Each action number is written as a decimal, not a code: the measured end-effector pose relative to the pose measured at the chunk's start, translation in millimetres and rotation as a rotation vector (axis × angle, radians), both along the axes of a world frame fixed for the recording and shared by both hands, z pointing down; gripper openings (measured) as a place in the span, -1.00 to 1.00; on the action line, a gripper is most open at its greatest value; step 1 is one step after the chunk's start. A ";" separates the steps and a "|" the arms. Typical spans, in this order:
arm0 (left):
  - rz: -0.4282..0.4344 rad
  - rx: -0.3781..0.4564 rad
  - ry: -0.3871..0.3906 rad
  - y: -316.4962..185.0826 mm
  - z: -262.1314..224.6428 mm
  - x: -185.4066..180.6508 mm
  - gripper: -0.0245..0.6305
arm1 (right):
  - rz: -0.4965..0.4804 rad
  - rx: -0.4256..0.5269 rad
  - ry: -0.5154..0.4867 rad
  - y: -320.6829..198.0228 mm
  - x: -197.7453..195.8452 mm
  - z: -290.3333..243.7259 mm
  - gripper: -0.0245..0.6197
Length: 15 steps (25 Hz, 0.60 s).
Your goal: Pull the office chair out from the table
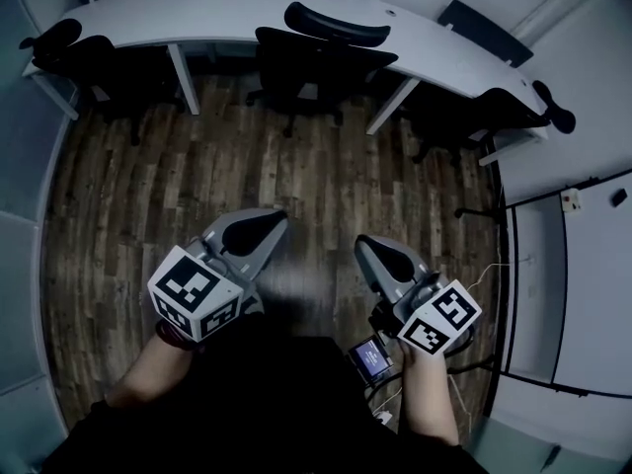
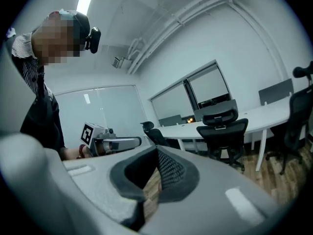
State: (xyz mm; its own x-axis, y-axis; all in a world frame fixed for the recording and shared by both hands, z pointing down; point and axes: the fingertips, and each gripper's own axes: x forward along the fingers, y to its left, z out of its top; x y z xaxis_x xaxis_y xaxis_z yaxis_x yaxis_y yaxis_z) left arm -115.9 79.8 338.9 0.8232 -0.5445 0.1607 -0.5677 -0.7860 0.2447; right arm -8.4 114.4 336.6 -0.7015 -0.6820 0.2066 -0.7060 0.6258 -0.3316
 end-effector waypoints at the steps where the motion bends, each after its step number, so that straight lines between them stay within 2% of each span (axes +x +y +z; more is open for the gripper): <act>1: -0.006 -0.002 0.001 -7.4 0.5 -7.1 -0.93 | -0.002 -0.001 0.004 -7.6 -5.1 -0.2 -0.92; 8: -0.034 -0.017 0.014 -38.1 8.2 -35.1 -0.93 | 0.008 -0.012 0.021 -38.5 -17.9 2.7 -0.92; 15: -0.028 -0.026 0.024 -63.7 10.2 -24.9 -0.93 | 0.023 -0.018 0.016 -66.7 2.4 -4.0 -0.92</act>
State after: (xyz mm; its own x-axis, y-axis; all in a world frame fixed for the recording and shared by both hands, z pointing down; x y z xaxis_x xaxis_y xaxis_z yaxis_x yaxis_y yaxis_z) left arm -140.8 16.1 349.1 0.8114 -0.5634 0.1552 -0.5831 -0.7630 0.2788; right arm -6.0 47.7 332.6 -0.6824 -0.6938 0.2301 -0.7253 0.6037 -0.3307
